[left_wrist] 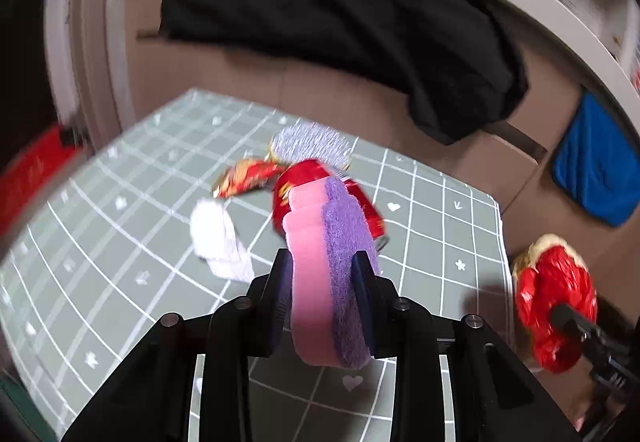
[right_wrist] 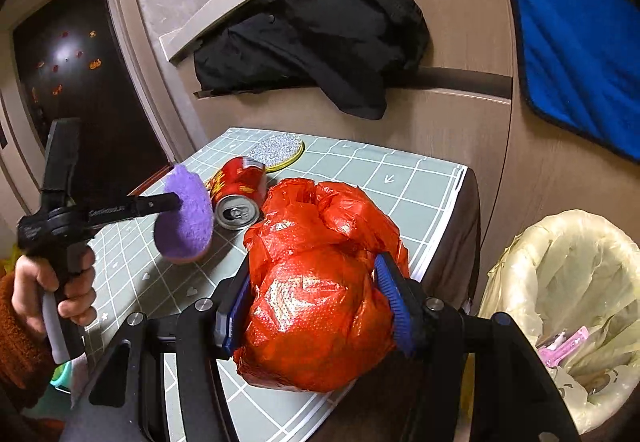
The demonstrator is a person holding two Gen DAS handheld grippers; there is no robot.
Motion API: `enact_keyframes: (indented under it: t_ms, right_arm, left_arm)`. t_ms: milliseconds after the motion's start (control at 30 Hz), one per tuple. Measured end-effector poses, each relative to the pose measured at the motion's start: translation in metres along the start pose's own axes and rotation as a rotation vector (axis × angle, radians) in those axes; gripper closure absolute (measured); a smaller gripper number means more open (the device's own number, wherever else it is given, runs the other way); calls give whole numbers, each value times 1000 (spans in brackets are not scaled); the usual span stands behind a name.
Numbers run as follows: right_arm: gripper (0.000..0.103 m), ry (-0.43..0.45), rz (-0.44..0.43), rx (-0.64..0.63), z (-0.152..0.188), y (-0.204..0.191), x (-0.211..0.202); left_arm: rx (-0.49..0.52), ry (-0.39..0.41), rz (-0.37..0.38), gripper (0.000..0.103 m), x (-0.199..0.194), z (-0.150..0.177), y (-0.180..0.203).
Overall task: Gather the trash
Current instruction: 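Carry the sponge and red bag over the bin with both grippers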
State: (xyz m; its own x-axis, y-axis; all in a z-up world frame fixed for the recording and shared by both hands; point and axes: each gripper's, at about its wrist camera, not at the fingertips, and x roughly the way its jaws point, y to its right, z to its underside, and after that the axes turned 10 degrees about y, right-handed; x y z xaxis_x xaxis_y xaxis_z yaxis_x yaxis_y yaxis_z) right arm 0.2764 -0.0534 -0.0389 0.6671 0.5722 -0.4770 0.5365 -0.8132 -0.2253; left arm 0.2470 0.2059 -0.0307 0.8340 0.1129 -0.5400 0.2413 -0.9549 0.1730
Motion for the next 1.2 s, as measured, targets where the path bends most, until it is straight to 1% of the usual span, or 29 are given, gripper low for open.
enact_keyframes:
  t_ms: [200, 500, 767, 1067, 1200]
  right_arm:
    - [49, 10, 4, 3, -1, 0, 0]
    - [49, 59, 21, -18, -12, 0, -15]
    - [49, 99, 31, -41, -25, 1, -25]
    - [49, 126, 45, -40, -34, 7, -32]
    - [49, 164, 82, -48, -43, 10, -46]
  left_arm:
    - [85, 63, 12, 72, -22, 0, 21]
    - [141, 126, 51, 72, -38, -6, 48]
    - [167, 162, 83, 71, -49, -11, 65]
    - [159, 189, 121, 71, -55, -14, 73]
    - [165, 216, 154, 72, -61, -18, 85]
